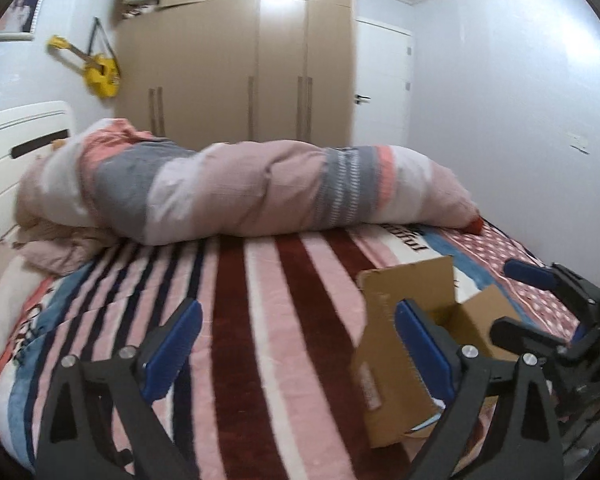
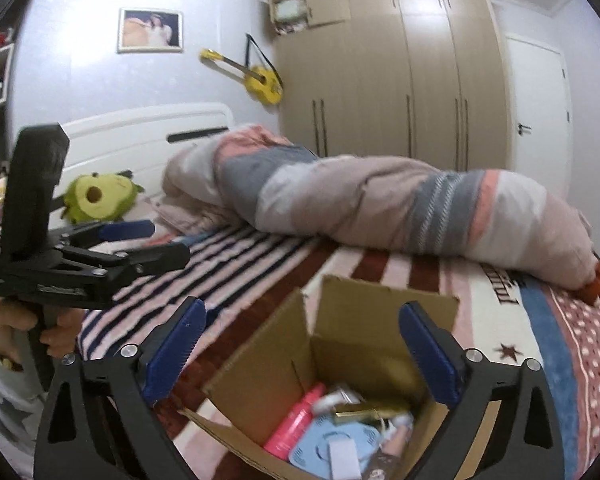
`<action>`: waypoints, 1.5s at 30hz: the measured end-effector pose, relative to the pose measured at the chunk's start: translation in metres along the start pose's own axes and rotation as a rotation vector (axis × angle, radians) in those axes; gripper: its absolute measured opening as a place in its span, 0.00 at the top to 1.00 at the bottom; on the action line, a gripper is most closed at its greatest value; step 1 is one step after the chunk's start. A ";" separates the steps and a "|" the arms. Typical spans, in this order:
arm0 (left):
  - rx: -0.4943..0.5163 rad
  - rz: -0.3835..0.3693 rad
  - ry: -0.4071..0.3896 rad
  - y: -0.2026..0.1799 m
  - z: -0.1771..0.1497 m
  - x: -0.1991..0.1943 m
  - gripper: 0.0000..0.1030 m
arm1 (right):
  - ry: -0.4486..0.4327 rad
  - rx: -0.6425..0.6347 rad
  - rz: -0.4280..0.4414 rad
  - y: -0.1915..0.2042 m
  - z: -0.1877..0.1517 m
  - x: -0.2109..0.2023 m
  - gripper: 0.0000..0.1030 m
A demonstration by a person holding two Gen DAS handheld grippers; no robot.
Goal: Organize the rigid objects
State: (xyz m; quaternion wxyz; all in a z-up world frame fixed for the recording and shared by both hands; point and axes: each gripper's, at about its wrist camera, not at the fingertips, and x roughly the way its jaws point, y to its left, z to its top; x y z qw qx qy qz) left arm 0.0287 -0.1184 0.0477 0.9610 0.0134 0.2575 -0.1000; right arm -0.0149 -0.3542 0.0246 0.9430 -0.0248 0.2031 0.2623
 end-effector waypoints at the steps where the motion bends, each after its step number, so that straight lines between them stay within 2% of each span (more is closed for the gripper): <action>1: -0.005 0.012 -0.005 0.002 -0.001 -0.002 0.07 | -0.007 -0.002 0.005 0.002 0.001 0.000 0.05; 12: -0.043 0.038 -0.030 0.011 -0.005 -0.009 0.07 | -0.016 -0.005 0.013 0.008 0.003 0.006 0.05; 45: -0.040 0.073 -0.058 0.001 -0.002 -0.021 0.04 | -0.021 0.005 0.012 0.006 0.001 0.006 0.05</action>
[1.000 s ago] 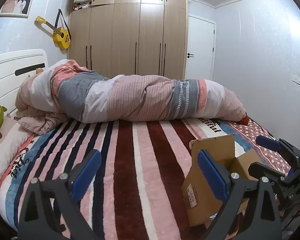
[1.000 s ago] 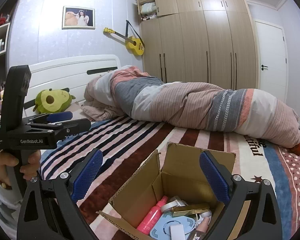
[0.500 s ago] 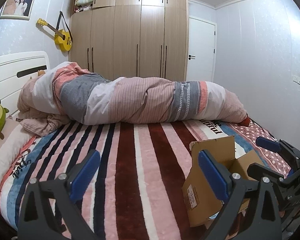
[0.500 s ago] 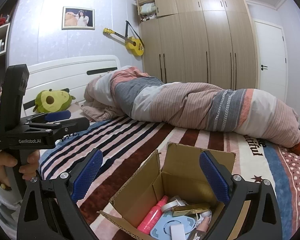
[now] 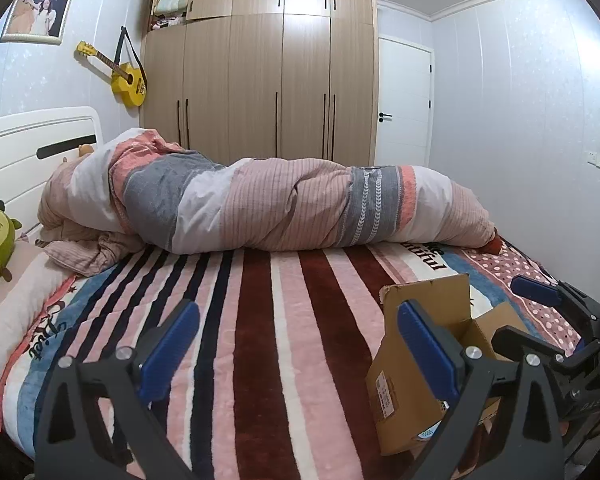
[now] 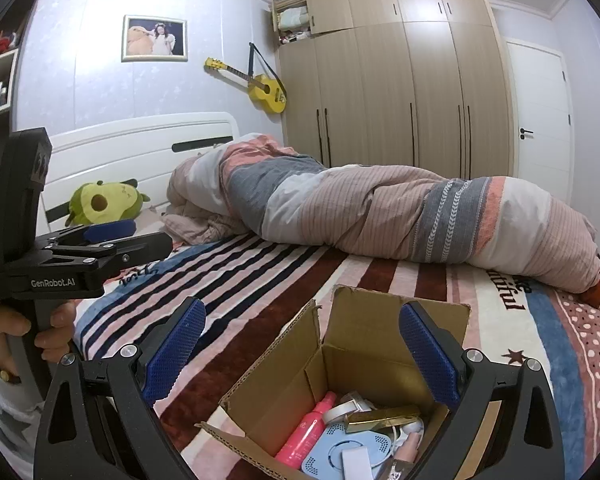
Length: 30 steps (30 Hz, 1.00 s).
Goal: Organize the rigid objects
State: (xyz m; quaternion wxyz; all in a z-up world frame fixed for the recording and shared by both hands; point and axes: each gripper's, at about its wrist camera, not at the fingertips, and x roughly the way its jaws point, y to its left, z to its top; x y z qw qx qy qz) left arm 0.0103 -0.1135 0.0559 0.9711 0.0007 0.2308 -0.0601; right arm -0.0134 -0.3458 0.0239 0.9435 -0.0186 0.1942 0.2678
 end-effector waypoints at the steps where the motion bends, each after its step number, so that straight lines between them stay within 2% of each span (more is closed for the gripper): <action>1: 0.000 0.001 0.000 0.000 0.000 0.000 0.04 | 0.000 0.000 -0.001 0.000 0.000 0.000 0.05; 30: -0.005 0.001 0.000 0.002 -0.001 -0.001 0.04 | 0.003 0.013 -0.023 0.001 -0.003 -0.004 0.05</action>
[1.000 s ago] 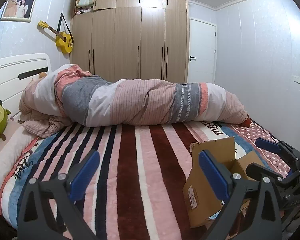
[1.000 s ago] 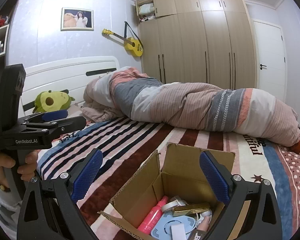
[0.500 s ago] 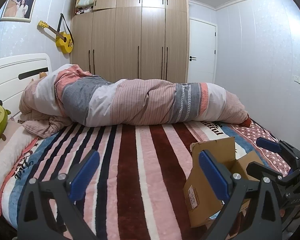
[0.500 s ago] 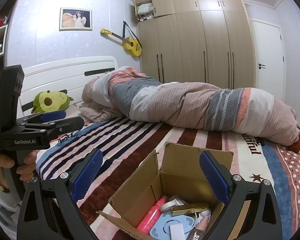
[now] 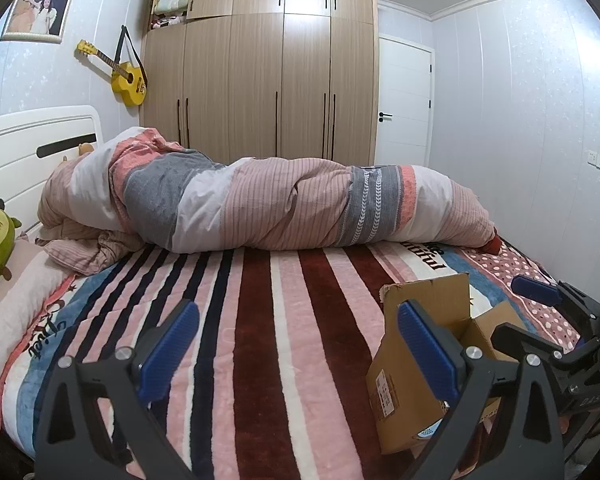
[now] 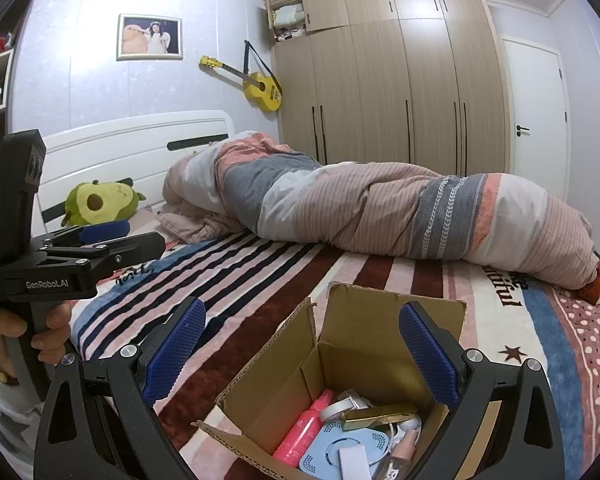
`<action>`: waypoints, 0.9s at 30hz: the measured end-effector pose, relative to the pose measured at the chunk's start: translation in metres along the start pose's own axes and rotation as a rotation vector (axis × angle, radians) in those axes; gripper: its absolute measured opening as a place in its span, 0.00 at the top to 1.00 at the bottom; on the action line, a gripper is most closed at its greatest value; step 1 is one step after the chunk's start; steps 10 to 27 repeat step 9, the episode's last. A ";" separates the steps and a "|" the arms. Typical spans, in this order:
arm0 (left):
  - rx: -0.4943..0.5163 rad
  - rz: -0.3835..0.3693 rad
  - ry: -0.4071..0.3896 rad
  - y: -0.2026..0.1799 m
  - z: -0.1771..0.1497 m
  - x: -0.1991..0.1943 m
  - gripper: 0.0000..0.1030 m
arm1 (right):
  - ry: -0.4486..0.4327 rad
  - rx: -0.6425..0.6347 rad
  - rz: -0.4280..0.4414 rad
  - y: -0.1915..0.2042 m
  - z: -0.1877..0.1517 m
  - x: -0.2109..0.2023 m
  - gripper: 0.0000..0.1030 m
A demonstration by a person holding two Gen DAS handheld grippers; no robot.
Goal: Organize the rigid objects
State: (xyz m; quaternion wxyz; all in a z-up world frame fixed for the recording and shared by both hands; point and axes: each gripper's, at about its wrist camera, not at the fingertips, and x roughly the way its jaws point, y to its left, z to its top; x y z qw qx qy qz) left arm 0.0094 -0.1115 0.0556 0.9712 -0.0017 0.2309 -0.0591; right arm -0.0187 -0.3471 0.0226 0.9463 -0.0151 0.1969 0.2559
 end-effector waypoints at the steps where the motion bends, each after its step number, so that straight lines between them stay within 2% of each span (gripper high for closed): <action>1: 0.000 0.001 0.000 0.001 0.000 0.000 0.04 | 0.000 -0.001 0.001 0.000 0.000 0.000 0.05; 27: 0.003 -0.004 -0.001 0.001 0.000 0.000 0.04 | -0.001 0.002 -0.008 0.002 -0.001 0.000 0.05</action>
